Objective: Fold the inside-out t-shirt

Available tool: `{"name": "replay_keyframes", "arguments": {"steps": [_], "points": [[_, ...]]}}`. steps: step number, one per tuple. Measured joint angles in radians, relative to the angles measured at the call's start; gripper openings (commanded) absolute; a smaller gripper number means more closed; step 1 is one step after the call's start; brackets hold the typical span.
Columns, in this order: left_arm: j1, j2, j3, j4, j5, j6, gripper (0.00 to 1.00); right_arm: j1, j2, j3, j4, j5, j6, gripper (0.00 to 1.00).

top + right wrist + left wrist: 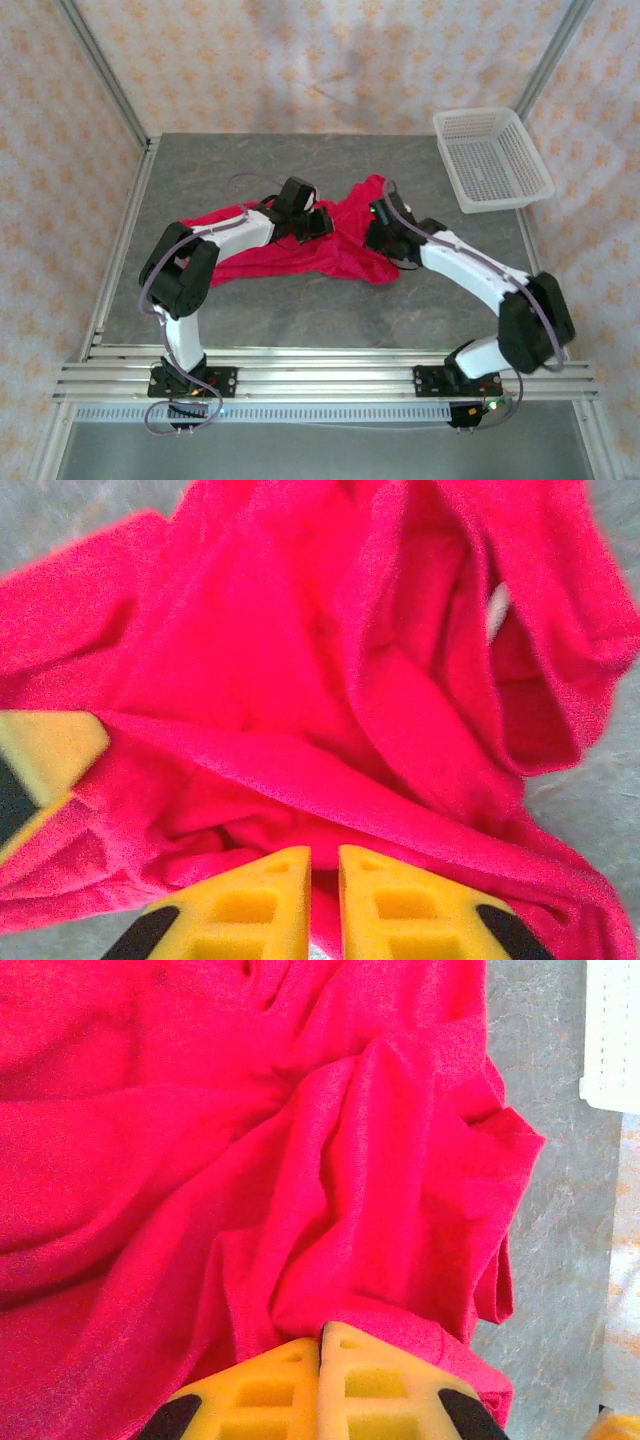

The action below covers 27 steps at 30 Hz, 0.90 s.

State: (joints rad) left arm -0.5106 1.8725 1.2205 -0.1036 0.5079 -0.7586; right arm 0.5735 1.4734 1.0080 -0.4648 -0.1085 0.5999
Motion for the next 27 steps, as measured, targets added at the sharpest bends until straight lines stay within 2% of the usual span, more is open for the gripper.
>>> {"name": "replay_keyframes", "arguments": {"steps": [7,10,12,13,16,21,23,27], "points": [[0.0,0.0,0.0,-0.015,-0.005,0.004,0.0,0.039,0.161,0.024,-0.011,0.006,-0.026,0.46],[0.0,0.0,0.0,-0.017,-0.01,0.007,0.0,0.04,0.195,0.024,-0.009,0.016,-0.022,0.48],[0.0,0.0,0.0,-0.018,-0.011,0.008,0.0,0.04,0.214,0.024,-0.006,0.02,-0.021,0.43],[0.0,0.0,0.0,-0.018,-0.011,0.008,0.0,0.04,0.223,0.024,-0.005,0.024,-0.017,0.35],[0.0,0.0,0.0,-0.019,-0.011,0.008,0.0,0.04,0.248,0.035,-0.009,0.036,-0.019,0.02],[0.01,0.0,0.002,-0.023,-0.013,0.023,0.0,0.04,0.219,0.089,-0.071,0.042,-0.031,0.0],[0.02,0.003,0.009,-0.032,-0.015,0.026,0.0,0.04,0.142,0.104,-0.111,0.042,-0.044,0.0],[0.031,0.04,0.046,-0.041,-0.018,0.026,0.0,0.023,-0.121,0.116,-0.145,0.018,-0.067,0.0]]}}
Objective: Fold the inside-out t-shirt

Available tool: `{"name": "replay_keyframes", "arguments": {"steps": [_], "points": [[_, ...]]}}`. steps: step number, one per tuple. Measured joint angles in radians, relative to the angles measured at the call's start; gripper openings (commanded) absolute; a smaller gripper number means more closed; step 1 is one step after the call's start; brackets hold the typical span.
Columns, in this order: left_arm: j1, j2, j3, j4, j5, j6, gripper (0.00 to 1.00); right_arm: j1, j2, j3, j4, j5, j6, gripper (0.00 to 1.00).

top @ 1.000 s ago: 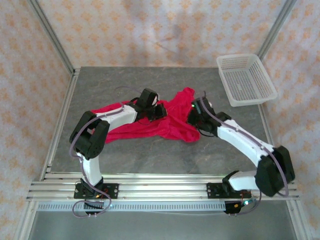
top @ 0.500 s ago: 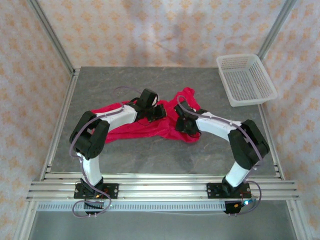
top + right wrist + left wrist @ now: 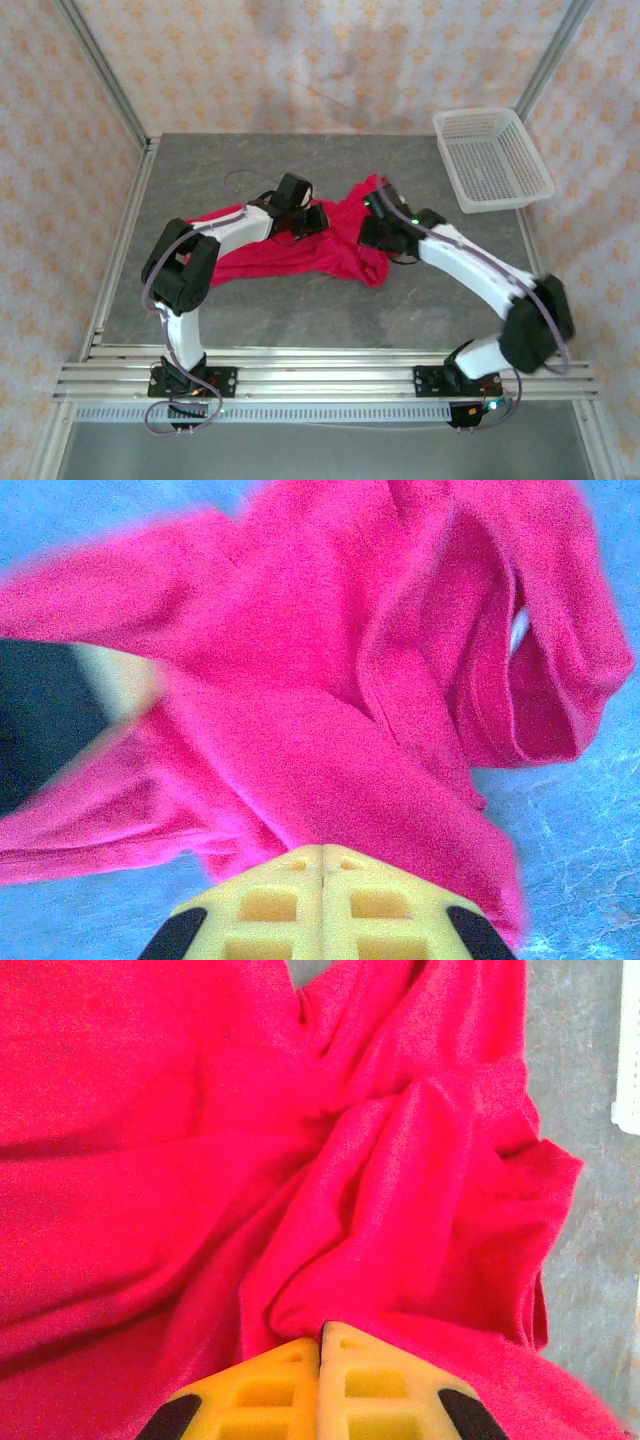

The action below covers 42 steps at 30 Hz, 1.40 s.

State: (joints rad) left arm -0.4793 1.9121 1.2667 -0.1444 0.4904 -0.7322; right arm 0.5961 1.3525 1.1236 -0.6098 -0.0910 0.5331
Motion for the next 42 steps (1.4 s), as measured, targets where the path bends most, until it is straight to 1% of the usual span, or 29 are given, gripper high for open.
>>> {"name": "replay_keyframes", "arguments": {"steps": [3,7,9,11,14,16,18,19,21,22,23,24,27,30,33,38,42], "points": [[-0.005,0.016,0.004,-0.001,-0.001,0.0,0.0,-0.047,-0.172,0.0,0.008,-0.064,-0.006,0.0],[-0.02,0.027,0.005,-0.001,-0.001,0.0,0.0,-0.116,-0.32,-0.061,0.049,-0.142,0.002,0.0],[-0.025,0.029,0.005,-0.002,-0.001,0.0,0.0,-0.134,-0.362,-0.101,0.053,-0.157,0.01,0.07],[-0.027,0.032,0.01,-0.002,-0.001,0.0,0.0,-0.145,-0.367,-0.121,0.05,-0.162,0.016,0.11],[-0.027,0.034,0.012,-0.002,-0.001,0.0,0.0,-0.148,-0.313,-0.134,0.059,-0.179,0.024,0.22],[-0.027,0.034,0.012,-0.007,-0.002,0.0,0.0,-0.148,-0.262,-0.157,0.074,-0.196,0.026,0.33],[-0.027,0.033,0.013,-0.021,-0.008,0.005,0.0,-0.147,-0.22,-0.186,0.084,-0.206,0.031,0.42],[-0.027,0.03,0.013,-0.037,-0.019,0.011,0.11,-0.145,-0.202,-0.2,0.087,-0.209,0.031,0.45],[-0.027,0.014,0.013,-0.081,-0.048,0.031,0.27,-0.132,-0.171,-0.22,0.087,-0.209,0.028,0.48],[-0.028,-0.002,0.013,-0.112,-0.068,0.045,0.33,-0.12,-0.156,-0.222,0.087,-0.206,0.027,0.48],[-0.028,-0.021,0.013,-0.14,-0.087,0.054,0.35,-0.105,-0.143,-0.222,0.092,-0.201,0.027,0.49],[-0.027,-0.047,0.013,-0.172,-0.11,0.062,0.34,-0.083,-0.124,-0.222,0.1,-0.194,0.027,0.49],[-0.027,-0.142,0.004,-0.24,-0.164,0.085,0.28,-0.014,-0.063,-0.222,0.121,-0.166,0.024,0.49],[-0.027,-0.231,-0.025,-0.268,-0.18,0.101,0.25,0.05,0.024,-0.206,0.13,-0.136,0.014,0.5],[-0.027,-0.277,-0.072,-0.268,-0.177,0.1,0.23,0.091,0.116,-0.163,0.132,-0.116,0.0,0.5],[-0.027,-0.281,-0.147,-0.269,-0.153,0.078,0.22,0.102,0.247,-0.075,0.133,-0.102,-0.013,0.5],[-0.027,-0.281,-0.154,-0.261,-0.134,0.071,0.21,0.102,0.313,-0.024,0.128,-0.09,-0.019,0.48]]}}
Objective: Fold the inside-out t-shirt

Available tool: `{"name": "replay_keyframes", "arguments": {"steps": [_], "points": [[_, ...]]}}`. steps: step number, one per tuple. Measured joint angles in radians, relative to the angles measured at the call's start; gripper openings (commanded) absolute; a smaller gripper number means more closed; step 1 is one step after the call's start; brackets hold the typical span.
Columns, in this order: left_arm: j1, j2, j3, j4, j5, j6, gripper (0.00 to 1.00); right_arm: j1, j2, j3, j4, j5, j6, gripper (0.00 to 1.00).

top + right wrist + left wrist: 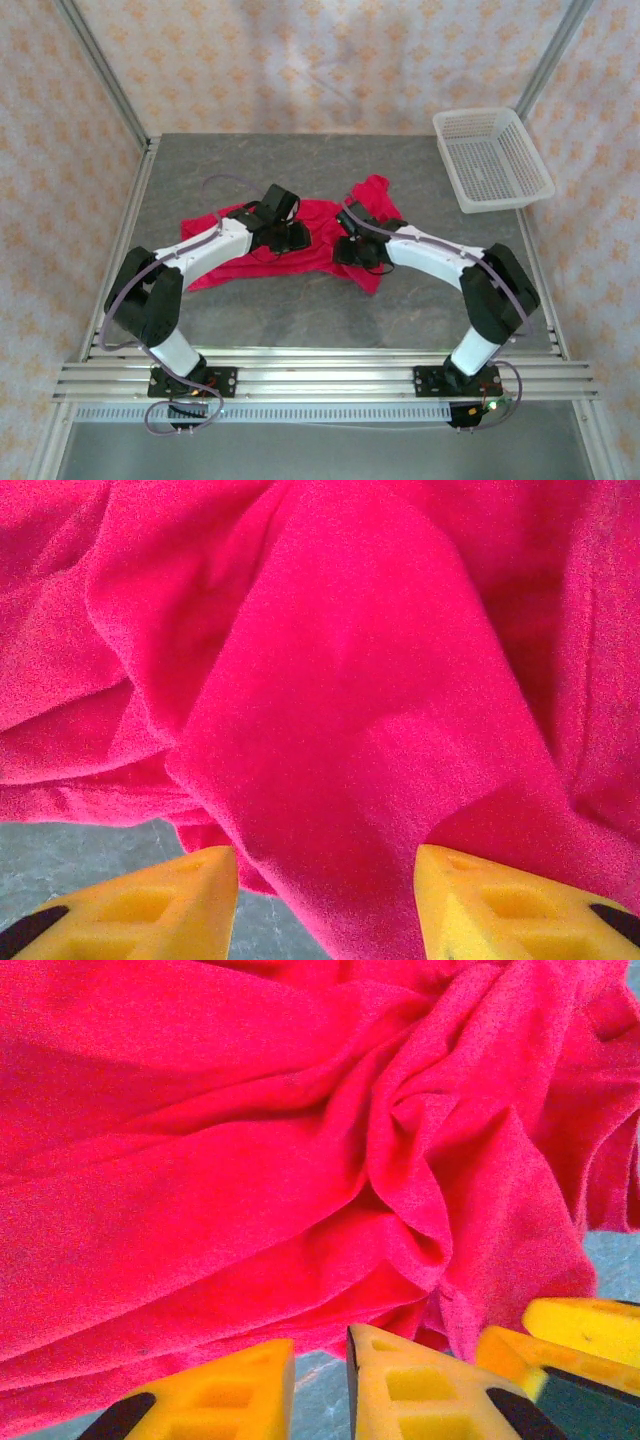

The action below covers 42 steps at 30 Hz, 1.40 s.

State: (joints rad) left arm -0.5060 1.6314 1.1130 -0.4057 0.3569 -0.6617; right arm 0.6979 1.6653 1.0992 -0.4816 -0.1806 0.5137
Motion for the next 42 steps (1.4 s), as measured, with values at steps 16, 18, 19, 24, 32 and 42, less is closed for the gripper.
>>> {"name": "replay_keyframes", "arguments": {"steps": [16,18,19,24,32,42], "points": [[-0.003,0.0,-0.01,0.013,0.023,-0.003,0.16,-0.013,0.042,0.076,-0.071,0.082,-0.032,0.0],[-0.006,0.0,-0.011,0.021,0.032,-0.003,0.16,-0.036,0.015,0.075,-0.087,0.096,-0.032,0.0],[-0.009,0.0,-0.011,0.028,0.037,-0.003,0.16,-0.05,-0.004,0.073,-0.09,0.1,-0.032,0.0],[-0.049,0.008,-0.012,0.09,0.075,-0.015,0.28,-0.159,-0.155,0.033,-0.086,0.111,-0.028,0.0],[-0.144,0.144,0.002,0.256,0.143,-0.119,0.45,-0.234,-0.198,-0.017,-0.071,0.084,-0.028,0.0],[-0.201,0.407,0.178,0.337,0.164,-0.208,0.09,-0.234,-0.198,-0.029,-0.056,0.058,-0.028,0.0]]}}
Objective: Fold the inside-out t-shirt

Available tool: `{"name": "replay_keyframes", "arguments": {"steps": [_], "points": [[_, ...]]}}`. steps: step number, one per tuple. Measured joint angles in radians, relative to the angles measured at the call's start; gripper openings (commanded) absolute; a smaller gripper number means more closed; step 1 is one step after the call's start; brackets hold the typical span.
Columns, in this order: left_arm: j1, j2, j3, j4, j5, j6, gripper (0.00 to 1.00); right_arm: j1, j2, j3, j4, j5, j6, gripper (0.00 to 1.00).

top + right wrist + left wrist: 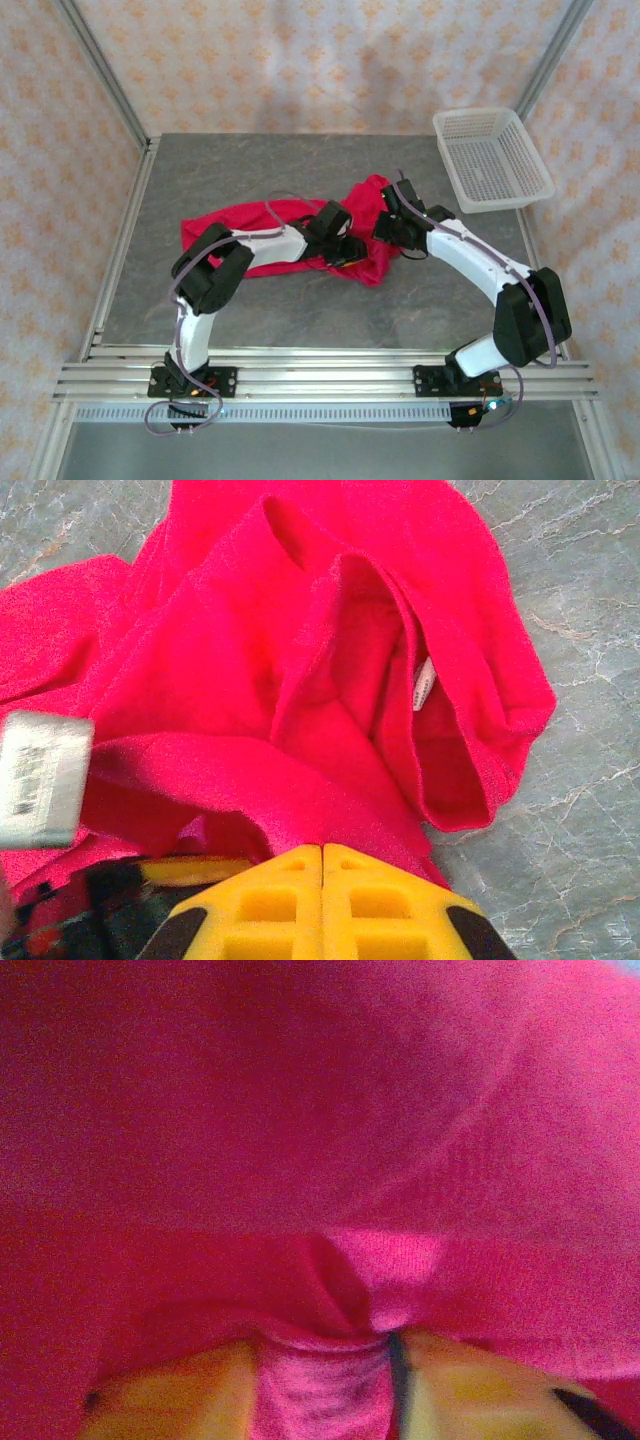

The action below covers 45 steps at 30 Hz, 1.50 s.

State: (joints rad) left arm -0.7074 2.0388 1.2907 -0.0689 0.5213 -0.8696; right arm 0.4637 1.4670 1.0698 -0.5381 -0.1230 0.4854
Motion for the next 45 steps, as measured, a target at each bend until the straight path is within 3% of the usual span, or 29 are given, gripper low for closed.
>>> {"name": "replay_keyframes", "arguments": {"steps": [1,7,15,19,26,35,43,45], "points": [[-0.002,0.013,0.011,-0.001,-0.002,0.002,0.0,-0.001,0.0,-0.003,0.002,-0.001,0.0,0.0],[-0.003,-0.025,0.024,-0.073,-0.038,0.022,0.0,-0.037,0.0,-0.039,0.009,0.001,0.001,0.0],[0.014,-0.386,-0.031,-0.162,-0.131,0.082,0.0,-0.208,0.016,-0.126,0.024,0.011,0.015,0.0],[0.019,-0.414,-0.094,-0.112,-0.135,0.072,0.0,-0.216,0.047,-0.126,0.046,-0.027,0.014,0.0],[0.018,-0.204,-0.15,-0.046,-0.106,0.027,0.0,-0.173,0.037,-0.126,0.049,-0.087,0.014,0.0],[0.018,-0.19,-0.134,-0.038,-0.103,0.022,0.0,0.026,-0.126,-0.205,0.129,-0.147,0.088,0.1],[0.026,-0.198,-0.124,-0.047,-0.103,0.026,0.0,0.103,0.032,-0.21,0.197,-0.145,0.134,0.06],[0.032,-0.211,-0.124,-0.054,-0.104,0.026,0.0,0.103,0.08,-0.205,0.201,-0.132,0.144,0.1]]}}
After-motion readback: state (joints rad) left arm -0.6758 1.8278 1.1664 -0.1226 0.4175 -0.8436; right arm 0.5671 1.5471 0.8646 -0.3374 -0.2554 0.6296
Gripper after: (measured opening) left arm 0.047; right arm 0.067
